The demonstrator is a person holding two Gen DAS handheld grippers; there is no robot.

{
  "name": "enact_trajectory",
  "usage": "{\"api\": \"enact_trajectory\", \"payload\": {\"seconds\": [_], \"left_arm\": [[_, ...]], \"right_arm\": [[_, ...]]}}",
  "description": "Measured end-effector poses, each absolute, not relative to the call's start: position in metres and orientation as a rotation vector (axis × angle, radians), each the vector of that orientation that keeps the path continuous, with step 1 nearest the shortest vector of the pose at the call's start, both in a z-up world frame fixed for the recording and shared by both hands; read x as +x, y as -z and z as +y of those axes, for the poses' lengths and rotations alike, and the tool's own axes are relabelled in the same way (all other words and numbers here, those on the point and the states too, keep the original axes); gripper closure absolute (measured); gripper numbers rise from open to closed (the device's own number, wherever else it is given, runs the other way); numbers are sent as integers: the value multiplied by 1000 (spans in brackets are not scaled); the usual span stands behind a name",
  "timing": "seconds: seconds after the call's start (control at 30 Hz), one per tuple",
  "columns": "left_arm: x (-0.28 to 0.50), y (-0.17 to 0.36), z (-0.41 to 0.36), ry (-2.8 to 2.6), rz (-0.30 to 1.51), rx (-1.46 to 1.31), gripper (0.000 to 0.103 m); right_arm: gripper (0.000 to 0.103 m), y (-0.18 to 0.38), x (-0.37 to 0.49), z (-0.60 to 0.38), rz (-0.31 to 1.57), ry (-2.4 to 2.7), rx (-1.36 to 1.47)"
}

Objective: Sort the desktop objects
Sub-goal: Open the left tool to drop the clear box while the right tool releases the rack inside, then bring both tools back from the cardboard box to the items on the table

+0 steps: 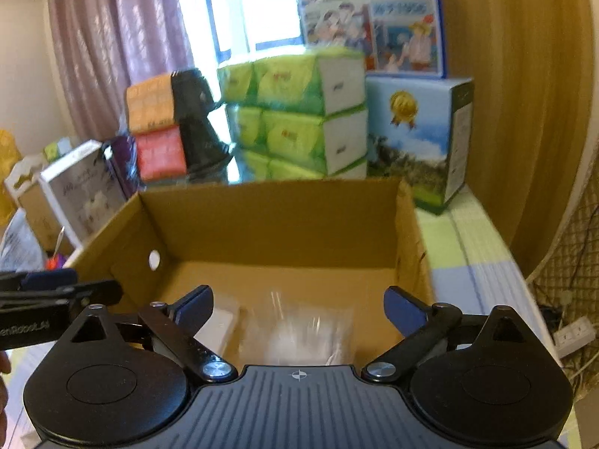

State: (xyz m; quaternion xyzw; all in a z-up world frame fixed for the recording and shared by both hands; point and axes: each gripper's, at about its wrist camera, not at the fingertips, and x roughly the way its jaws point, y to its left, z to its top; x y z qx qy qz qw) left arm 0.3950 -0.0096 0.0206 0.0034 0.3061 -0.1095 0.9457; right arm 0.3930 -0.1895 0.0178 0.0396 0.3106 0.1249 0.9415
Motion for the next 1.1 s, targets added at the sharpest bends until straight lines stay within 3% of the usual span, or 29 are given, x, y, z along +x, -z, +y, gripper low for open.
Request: {"api": "enact_trajectory", "payload": {"seconds": [0.53,0.9,1.1], "left_arm": [[323,-45,-2,260,603,36,27],[231,-34,27,221,636,41,9],[180,-13,47,200,658,20,7]], "right_arm": [[5,-61,273,-209,554,-228,183],[2,-25,182,-224,604,-172,259],[2,-14,152,-220,569,-206,178]]}}
